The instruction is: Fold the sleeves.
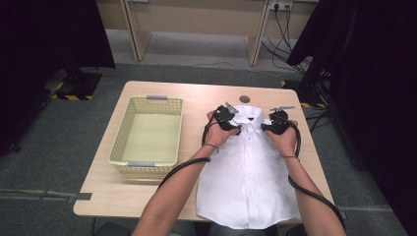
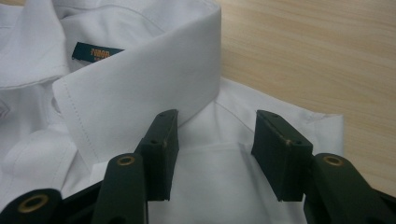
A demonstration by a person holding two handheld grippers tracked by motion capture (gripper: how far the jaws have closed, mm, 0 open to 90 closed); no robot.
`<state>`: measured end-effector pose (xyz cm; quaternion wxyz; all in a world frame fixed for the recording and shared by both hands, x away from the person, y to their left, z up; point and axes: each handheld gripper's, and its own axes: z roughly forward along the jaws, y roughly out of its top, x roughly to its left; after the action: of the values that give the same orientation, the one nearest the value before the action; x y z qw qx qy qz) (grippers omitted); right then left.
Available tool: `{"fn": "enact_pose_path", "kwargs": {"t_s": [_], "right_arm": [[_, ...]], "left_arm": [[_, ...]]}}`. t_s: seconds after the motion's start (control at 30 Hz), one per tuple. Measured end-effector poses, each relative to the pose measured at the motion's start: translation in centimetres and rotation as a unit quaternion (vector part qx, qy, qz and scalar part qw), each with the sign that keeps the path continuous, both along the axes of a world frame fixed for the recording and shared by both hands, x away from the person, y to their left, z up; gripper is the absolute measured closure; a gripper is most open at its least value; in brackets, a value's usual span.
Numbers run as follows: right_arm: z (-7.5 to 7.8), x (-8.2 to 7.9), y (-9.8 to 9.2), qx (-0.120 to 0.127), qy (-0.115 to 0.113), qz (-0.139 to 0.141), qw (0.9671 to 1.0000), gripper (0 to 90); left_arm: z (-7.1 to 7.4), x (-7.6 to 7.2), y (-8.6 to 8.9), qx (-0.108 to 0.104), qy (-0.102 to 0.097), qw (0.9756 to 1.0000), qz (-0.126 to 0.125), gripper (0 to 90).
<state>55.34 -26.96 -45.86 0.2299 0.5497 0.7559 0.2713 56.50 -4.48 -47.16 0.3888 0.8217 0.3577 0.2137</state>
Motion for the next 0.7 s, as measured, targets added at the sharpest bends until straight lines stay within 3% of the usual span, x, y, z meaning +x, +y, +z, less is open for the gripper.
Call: {"fn": "enact_pose_path", "kwargs": {"t_s": [0.23,0.37,0.47,0.57,0.7], "right_arm": [[-0.5,0.2,0.2,-0.003,0.000,0.014,0.9999,52.4],[-0.5,0.3,0.1,0.001,-0.001,0.024,0.9997,58.6],[-0.7,0.3,0.1,0.019,-0.001,0.032,0.9993,65.4],[-0.8,0.2,0.0,0.026,-0.007,0.038,0.9989,70.2],[-0.8,0.1,0.2,0.028,-0.008,0.041,0.9987,76.9]], "left_arm": [[-0.3,0.6,-0.1,0.001,0.021,0.9998,0.003,18.7],[-0.6,0.8,0.0,0.000,0.036,0.9993,0.005,19.6],[-0.7,1.1,0.2,-0.014,0.053,0.9985,0.003,22.4],[-0.7,1.2,0.1,-0.017,0.057,0.9982,0.000,24.2],[-0.6,1.1,0.1,-0.022,0.058,0.9980,-0.007,33.2]]}}
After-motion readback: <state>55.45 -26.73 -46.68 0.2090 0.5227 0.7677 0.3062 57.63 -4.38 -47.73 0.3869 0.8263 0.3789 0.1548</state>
